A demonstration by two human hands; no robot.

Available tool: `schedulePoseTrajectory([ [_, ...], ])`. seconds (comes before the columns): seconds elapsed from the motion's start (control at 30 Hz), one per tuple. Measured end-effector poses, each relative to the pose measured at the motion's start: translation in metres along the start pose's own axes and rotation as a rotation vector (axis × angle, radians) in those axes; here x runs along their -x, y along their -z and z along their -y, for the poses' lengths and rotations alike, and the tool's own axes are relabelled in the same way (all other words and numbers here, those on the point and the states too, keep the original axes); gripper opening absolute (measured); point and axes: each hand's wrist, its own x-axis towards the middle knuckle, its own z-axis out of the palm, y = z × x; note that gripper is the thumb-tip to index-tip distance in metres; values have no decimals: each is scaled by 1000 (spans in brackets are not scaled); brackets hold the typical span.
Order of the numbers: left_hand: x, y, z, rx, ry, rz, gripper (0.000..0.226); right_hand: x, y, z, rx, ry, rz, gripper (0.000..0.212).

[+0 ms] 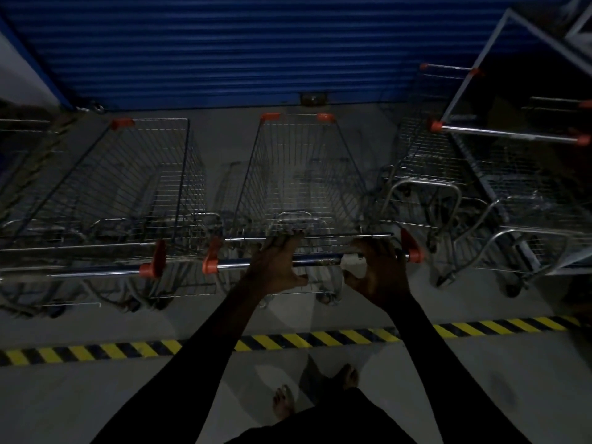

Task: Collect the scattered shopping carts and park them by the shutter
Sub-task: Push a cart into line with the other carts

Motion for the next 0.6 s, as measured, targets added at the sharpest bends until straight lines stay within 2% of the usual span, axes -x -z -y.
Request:
schedulePoseTrajectory([
  [0.23,-29,-8,-73,-38,-177,-64,106,20,29,-43,-23,-80,-35,68],
  [0.37,-56,-10,-125,-57,-251,-62,109,17,55,-84,-86,-94,-115,67],
  [0.6,-113,-27,-239,-106,-334,-177,107,22,96,-191,-103,-167,-197,72],
])
